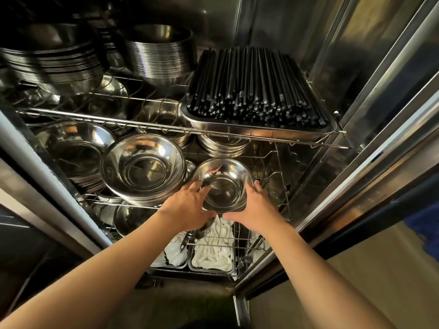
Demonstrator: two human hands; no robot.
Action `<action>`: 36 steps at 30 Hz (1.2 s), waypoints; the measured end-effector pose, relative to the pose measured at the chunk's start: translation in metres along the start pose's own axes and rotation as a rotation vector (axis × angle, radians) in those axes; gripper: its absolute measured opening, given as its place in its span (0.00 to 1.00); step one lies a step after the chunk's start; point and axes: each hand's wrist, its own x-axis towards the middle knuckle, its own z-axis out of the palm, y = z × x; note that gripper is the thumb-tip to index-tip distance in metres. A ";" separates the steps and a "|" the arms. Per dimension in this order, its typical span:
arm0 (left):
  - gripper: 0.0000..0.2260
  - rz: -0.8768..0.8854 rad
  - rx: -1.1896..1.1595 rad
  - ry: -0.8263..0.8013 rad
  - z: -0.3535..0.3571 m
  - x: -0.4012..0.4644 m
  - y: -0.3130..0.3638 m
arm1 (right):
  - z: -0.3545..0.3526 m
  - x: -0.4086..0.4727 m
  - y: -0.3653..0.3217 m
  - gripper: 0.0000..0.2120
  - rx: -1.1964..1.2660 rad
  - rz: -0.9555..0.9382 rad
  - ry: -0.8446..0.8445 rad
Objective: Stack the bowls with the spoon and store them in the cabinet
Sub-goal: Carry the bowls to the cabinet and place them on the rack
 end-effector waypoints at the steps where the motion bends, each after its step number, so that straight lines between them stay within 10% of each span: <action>1: 0.37 -0.002 -0.010 -0.002 0.000 -0.001 -0.001 | 0.001 0.000 -0.002 0.65 -0.004 0.002 -0.004; 17: 0.42 0.054 -0.037 0.029 -0.003 0.005 0.004 | -0.026 0.022 -0.001 0.68 0.014 -0.016 -0.220; 36: 0.34 -0.024 -0.114 0.141 0.012 -0.011 -0.004 | 0.011 0.001 -0.009 0.59 0.076 0.085 -0.009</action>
